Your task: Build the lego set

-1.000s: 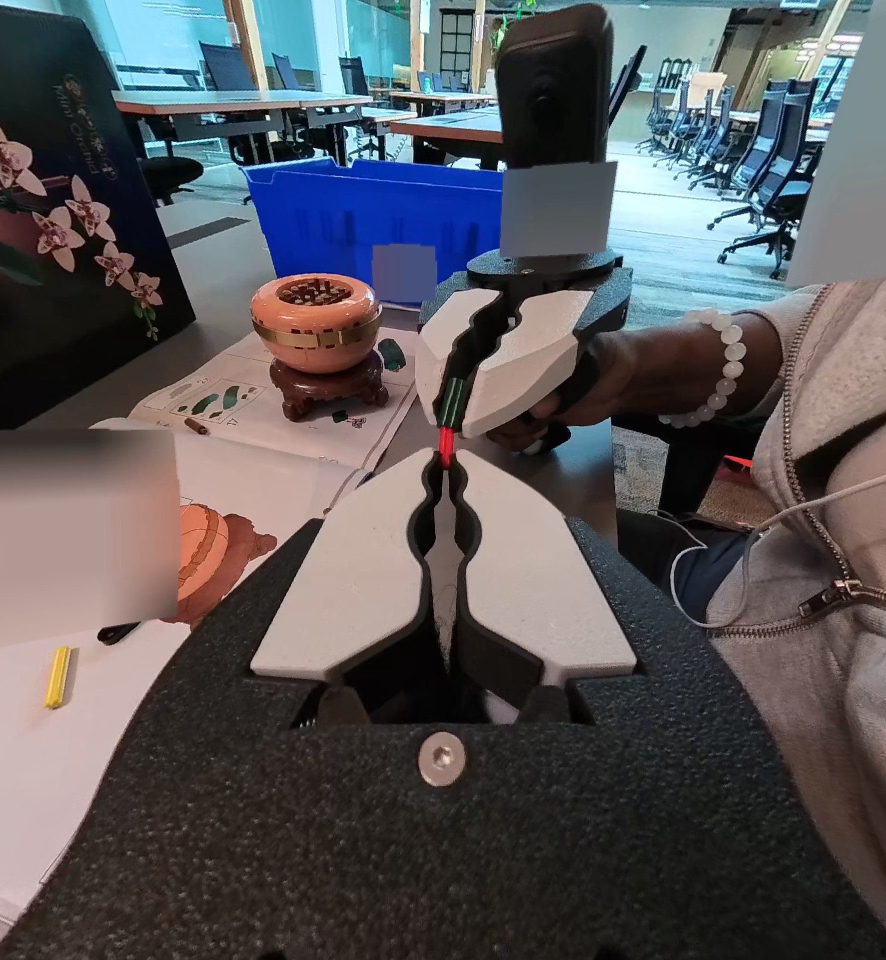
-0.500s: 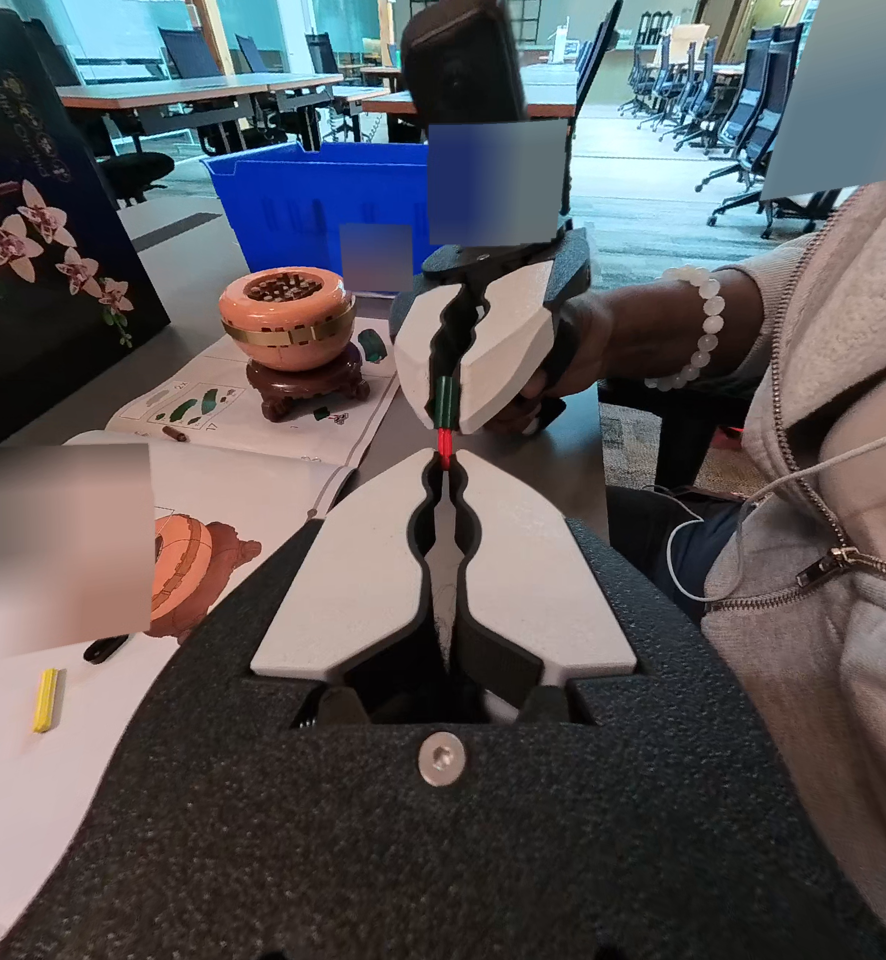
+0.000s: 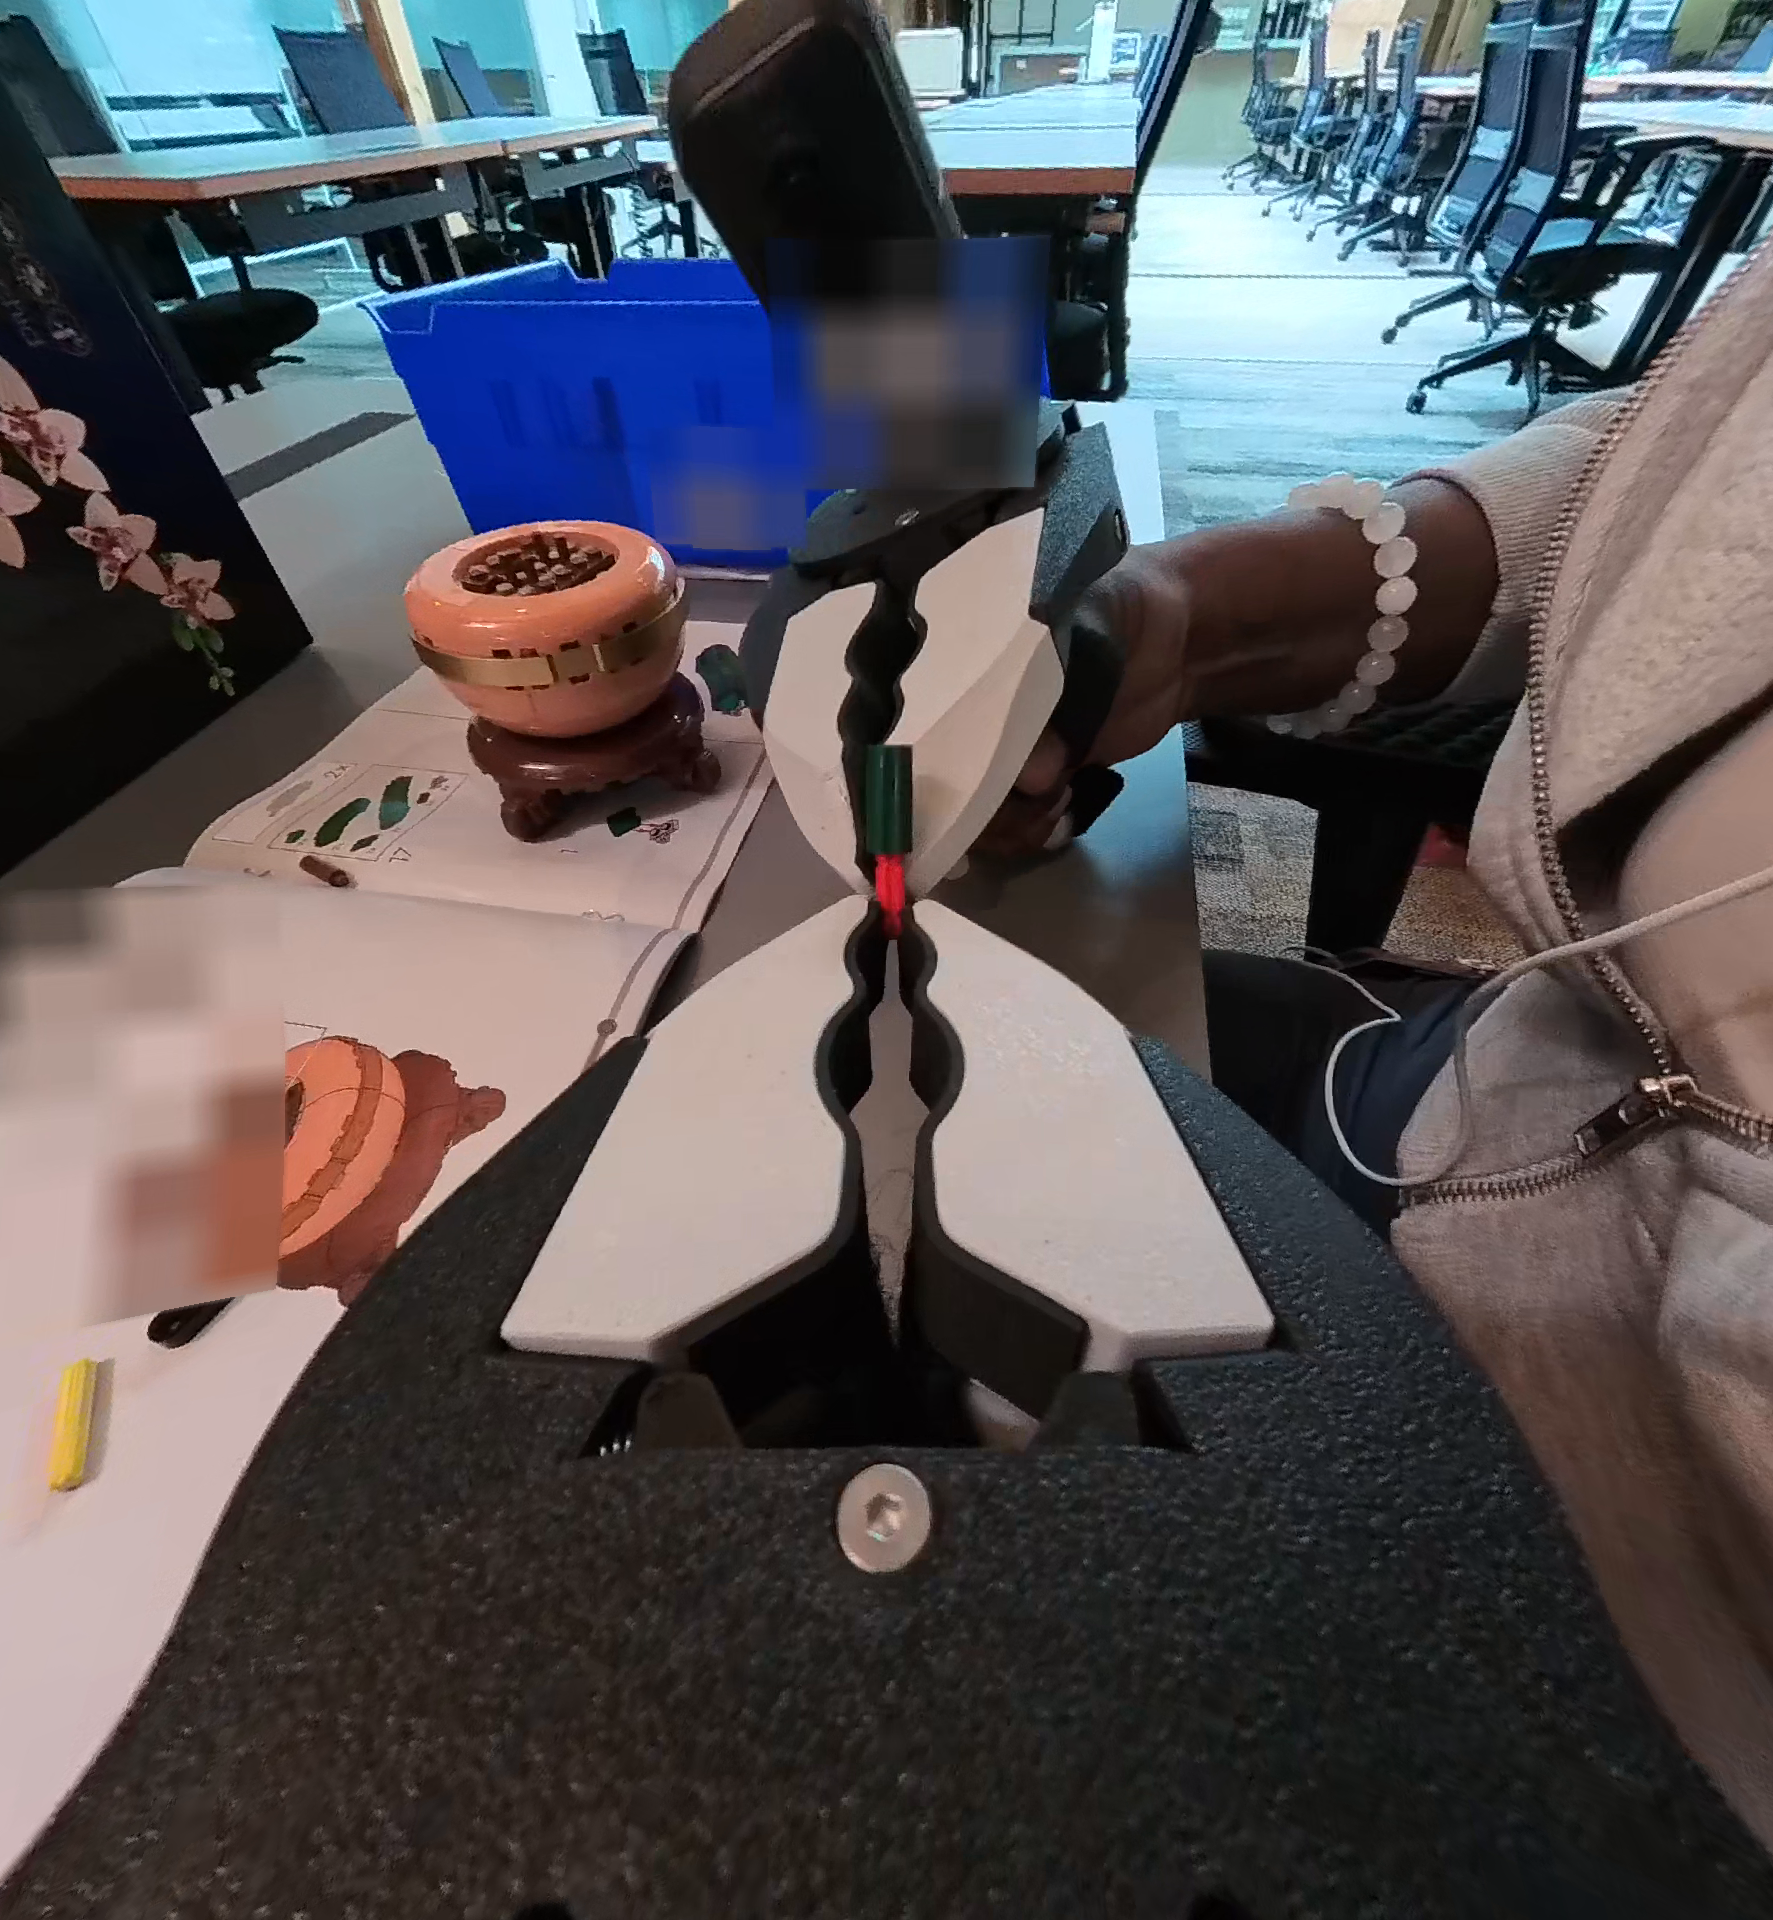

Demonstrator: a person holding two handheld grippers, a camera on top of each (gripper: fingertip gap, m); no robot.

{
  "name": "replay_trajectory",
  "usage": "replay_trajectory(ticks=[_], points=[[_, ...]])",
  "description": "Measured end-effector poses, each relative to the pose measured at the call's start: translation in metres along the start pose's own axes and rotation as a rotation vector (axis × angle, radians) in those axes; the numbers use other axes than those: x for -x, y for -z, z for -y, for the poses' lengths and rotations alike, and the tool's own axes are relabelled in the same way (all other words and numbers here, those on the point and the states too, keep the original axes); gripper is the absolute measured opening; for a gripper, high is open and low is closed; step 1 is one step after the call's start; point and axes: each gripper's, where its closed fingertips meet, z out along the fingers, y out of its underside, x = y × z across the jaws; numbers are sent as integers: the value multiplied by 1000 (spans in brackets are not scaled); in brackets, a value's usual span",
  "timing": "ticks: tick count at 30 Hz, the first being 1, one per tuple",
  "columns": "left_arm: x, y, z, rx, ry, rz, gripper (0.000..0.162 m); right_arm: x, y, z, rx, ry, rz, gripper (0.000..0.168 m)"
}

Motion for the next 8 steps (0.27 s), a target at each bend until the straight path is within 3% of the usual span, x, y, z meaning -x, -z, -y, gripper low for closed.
replay_trajectory(ticks=[5, 8], points=[[7, 2, 2, -23, 50, 16, 1, -2, 0, 5, -32, -43, 30, 0], [17, 12, 11, -120, 145, 30, 1, -4, 6, 23, -166, -57, 52, 5]])
